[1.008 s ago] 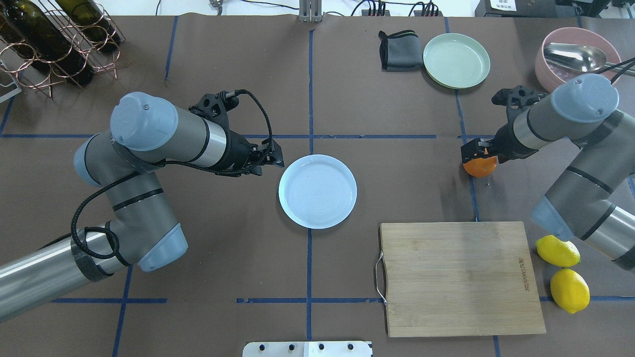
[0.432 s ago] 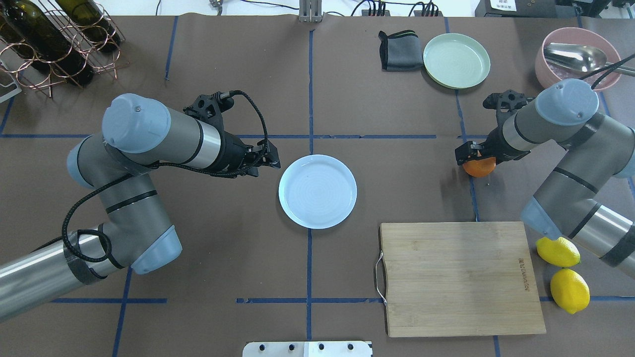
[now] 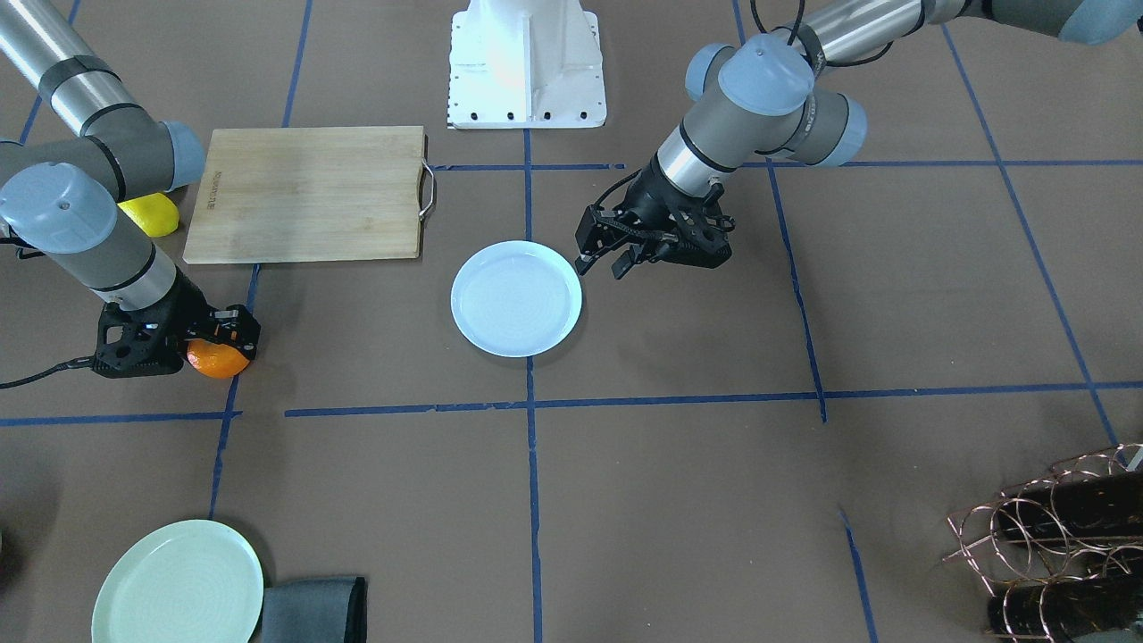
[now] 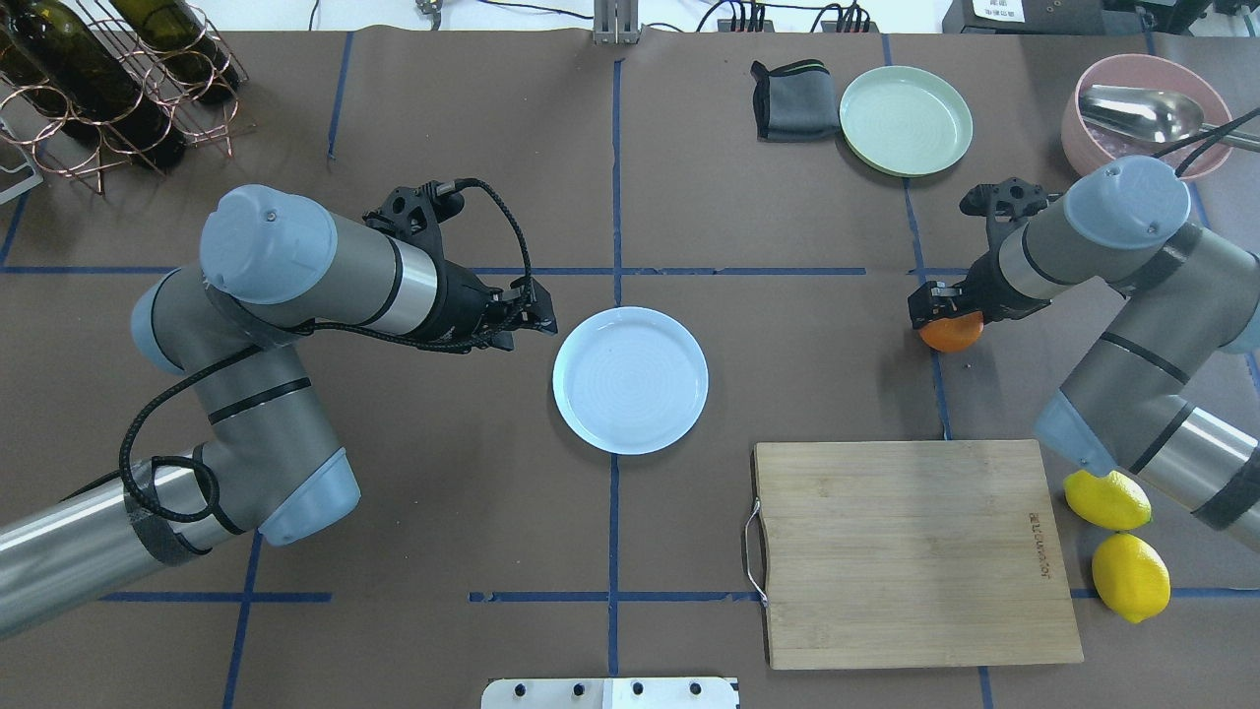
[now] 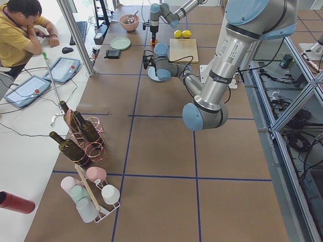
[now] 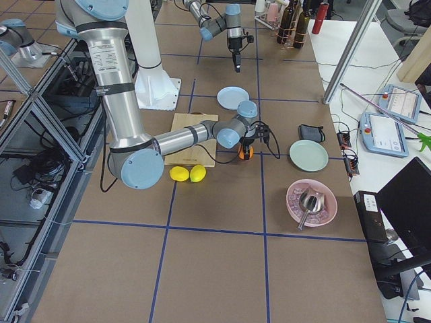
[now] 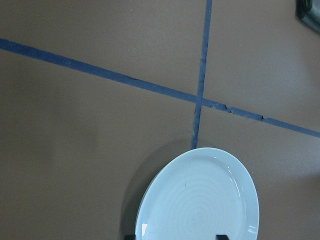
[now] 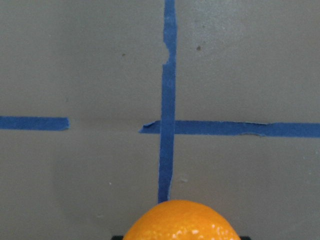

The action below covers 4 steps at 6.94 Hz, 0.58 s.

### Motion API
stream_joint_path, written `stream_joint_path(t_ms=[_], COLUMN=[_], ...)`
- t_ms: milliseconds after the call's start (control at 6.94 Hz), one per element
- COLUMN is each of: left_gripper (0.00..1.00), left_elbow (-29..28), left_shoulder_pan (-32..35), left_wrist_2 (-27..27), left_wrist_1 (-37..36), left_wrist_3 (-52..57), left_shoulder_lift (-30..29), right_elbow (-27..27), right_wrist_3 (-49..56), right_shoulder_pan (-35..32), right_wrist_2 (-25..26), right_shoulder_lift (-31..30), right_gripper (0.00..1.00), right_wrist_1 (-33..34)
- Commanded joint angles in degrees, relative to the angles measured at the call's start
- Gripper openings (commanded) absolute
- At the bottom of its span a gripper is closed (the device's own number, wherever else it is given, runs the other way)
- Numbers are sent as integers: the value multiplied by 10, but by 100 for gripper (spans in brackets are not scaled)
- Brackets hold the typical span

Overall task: Pick orange to plate
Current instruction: 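Grasp the orange with the right gripper, then carry the orange with the right gripper over the light blue plate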

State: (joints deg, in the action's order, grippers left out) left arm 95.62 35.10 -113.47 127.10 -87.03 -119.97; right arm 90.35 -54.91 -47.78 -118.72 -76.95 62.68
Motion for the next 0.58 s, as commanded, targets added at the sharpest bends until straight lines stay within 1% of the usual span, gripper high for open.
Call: stream_joint_path(t_ms=[0, 144, 288, 432], left_gripper=[62, 62, 62, 62], left_elbow=[34, 74, 98, 99], left_shoulder_pan=[7, 21, 48, 75], left_wrist_2=[0, -2, -24, -52], left_wrist_1=[0, 0, 1, 3], left_wrist_3=[-1, 0, 0, 0], left_shoulder_lift=[4, 27, 41, 42], right_elbow=[59, 58, 47, 29], right_wrist_3=[-118, -222, -284, -321], right_shoulder_pan=[18, 72, 126, 162], right_wrist_2=[-5, 5, 71, 120], right_shoulder_lift=[46, 102, 152, 194], right_gripper=[0, 0, 0, 0], right_wrist_1=[12, 18, 20, 30])
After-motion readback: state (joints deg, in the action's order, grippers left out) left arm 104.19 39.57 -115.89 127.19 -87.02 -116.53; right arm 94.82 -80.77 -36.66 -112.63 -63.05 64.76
